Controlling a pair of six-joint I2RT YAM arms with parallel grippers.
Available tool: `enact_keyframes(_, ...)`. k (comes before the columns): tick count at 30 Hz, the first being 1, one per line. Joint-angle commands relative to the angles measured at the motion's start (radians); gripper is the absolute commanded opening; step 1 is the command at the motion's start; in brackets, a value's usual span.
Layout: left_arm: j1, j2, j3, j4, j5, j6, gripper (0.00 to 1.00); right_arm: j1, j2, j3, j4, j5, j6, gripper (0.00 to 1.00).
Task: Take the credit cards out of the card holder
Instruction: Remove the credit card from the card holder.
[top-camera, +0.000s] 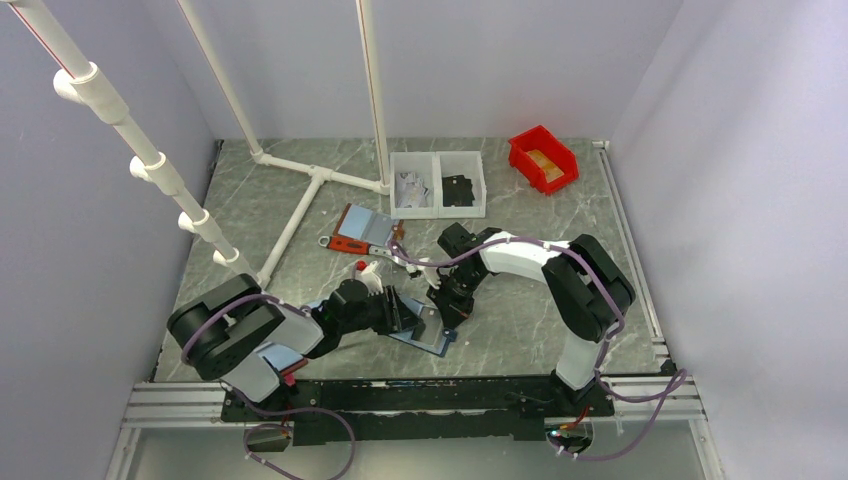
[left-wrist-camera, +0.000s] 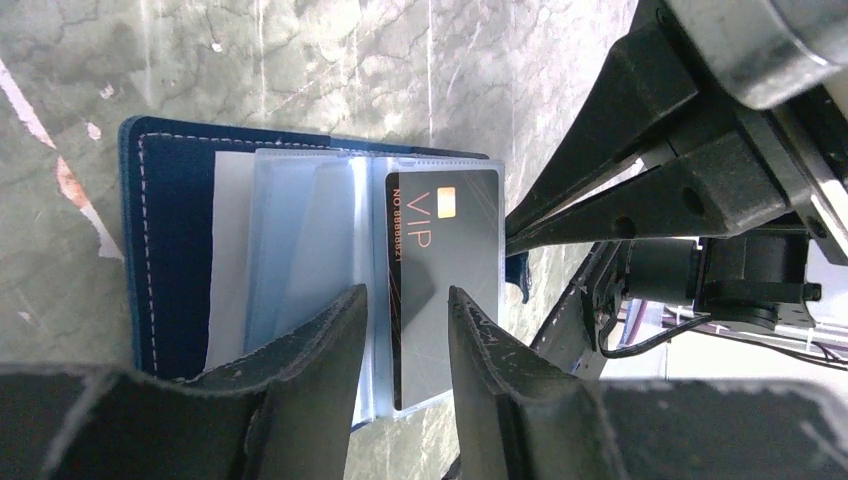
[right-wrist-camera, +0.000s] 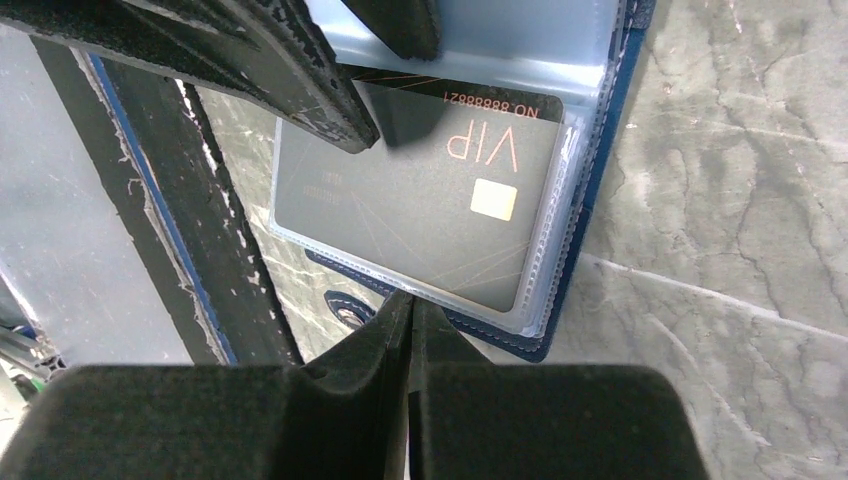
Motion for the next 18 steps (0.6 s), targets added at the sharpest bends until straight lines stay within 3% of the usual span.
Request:
enact_keyframes(1, 0.0, 0.054, 0.005, 0.028, 0.038, -0.015, 0.42, 0.006, 0.022, 0.037, 0.081, 0.061, -0.069, 0.03)
enact_keyframes(11, 0.003, 0.063, 0.016, -0.023, 0.015, -0.023, 0.41, -0.064, -0.071, 0.066, -0.066, -0.034, -0.254, 0.05)
enact_keyframes(18, 0.003, 0.063, 0.017, -0.017, 0.018, -0.033, 0.41, -0.062, -0.061, 0.069, -0.073, -0.121, -0.257, 0.05)
